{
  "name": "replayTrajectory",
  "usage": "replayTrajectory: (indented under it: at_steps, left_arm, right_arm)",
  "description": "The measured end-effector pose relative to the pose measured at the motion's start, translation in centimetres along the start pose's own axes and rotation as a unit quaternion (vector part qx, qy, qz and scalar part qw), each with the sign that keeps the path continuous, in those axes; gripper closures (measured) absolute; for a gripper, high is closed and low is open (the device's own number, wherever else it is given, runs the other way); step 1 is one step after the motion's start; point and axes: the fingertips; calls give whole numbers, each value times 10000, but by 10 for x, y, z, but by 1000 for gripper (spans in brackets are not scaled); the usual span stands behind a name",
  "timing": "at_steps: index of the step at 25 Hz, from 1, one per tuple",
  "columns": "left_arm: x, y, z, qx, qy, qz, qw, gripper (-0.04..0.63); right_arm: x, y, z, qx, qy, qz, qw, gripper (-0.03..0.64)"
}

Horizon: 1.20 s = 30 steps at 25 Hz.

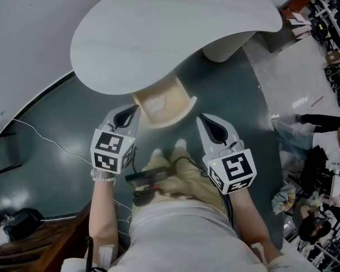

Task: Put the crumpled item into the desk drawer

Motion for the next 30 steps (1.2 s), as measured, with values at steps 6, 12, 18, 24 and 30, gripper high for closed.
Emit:
replayTrajectory:
  at_steps: [6,12,18,24,30]
  left_arm:
    - [8,25,39,401,119,-61,9991,598]
    - [18,45,68,630,177,-214,9976,599]
    - [20,49,91,847,188,-17,9962,598]
    - [22,55,102,952,154,-135,9952,599]
    - [23,54,105,998,119,-129,9949,598]
  right_arm:
    - [-9,17,12,182,15,120,9998,612]
    - [-16,33,23,370,72,265,9989,612]
    - [-24,39,28,439,99,293,9986,612]
    - [-31,40,26,454,143,352,9982,612]
    - [-33,46,25,531,122,419,9976,612]
Point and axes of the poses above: the fingertips, and each gripper's own axes: z backward along the fingers, x to its right, y out of its top, and after that the axes turned 5 degrees about -y, right-handed
